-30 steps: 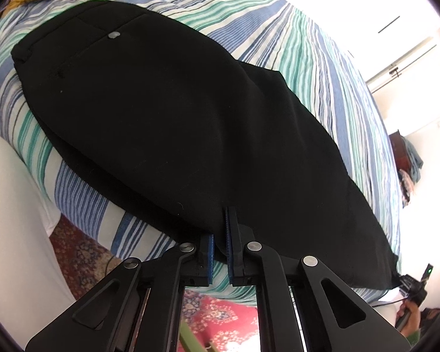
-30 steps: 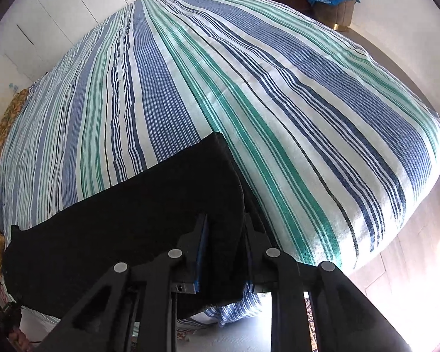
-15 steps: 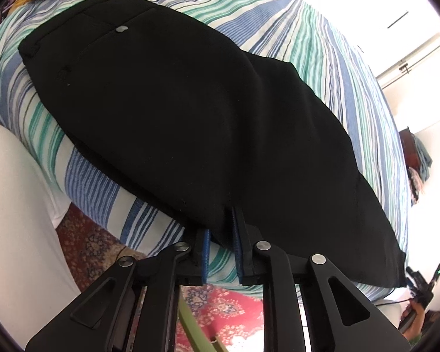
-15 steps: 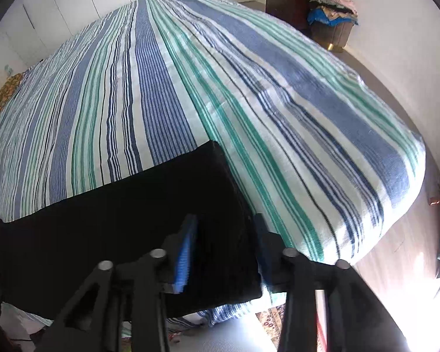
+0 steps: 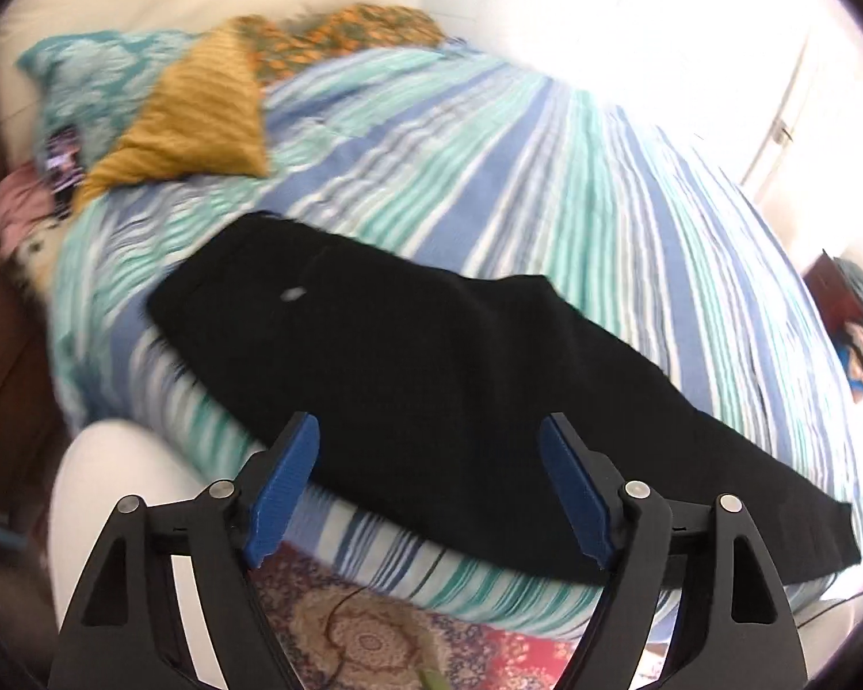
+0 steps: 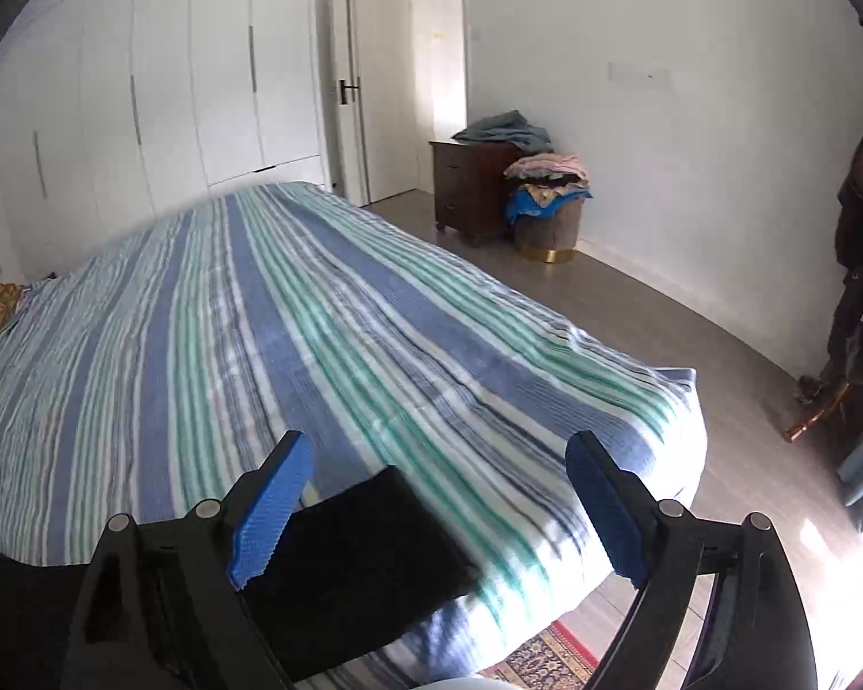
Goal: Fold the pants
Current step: 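Release the trousers and open both tools above the folded trousers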
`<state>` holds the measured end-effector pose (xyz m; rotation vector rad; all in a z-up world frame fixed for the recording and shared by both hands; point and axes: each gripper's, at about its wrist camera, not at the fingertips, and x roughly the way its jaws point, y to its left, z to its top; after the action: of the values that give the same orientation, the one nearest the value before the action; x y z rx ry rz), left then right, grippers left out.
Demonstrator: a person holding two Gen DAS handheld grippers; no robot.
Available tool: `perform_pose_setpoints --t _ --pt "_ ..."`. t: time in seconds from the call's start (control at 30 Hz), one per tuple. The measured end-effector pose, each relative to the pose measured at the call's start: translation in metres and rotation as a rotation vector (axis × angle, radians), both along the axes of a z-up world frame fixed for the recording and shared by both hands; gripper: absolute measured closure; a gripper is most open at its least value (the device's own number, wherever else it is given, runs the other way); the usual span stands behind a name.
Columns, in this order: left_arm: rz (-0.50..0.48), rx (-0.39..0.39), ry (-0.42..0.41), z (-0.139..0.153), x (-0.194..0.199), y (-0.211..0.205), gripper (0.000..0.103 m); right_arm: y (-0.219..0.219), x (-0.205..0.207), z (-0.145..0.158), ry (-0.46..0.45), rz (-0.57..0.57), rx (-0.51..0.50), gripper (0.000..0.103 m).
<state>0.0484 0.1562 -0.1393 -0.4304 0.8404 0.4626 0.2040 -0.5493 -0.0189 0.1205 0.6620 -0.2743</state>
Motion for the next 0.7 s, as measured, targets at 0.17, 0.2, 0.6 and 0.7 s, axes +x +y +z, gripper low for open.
perform_pose_setpoints --t 0.17,0.2,0.6,0.7 --pt "-0.08 0.048 0.099 -0.04 0.059 0.009 0.022 0.082 0.01 -0.025 0.075 0.247 0.046 0.012" --pt "-0.07 0.056 0.121 -0.05 0.063 0.013 0.022 0.097 0.01 -0.035 0.095 0.283 0.058 0.012" --pt "-0.071 0.101 0.186 -0.086 0.056 0.019 0.018 0.143 0.003 -0.14 0.352 0.337 0.261 0.012" --pt "-0.072 0.11 0.19 -0.088 0.057 0.017 0.016 0.14 -0.002 -0.136 0.337 0.323 0.245 0.012"
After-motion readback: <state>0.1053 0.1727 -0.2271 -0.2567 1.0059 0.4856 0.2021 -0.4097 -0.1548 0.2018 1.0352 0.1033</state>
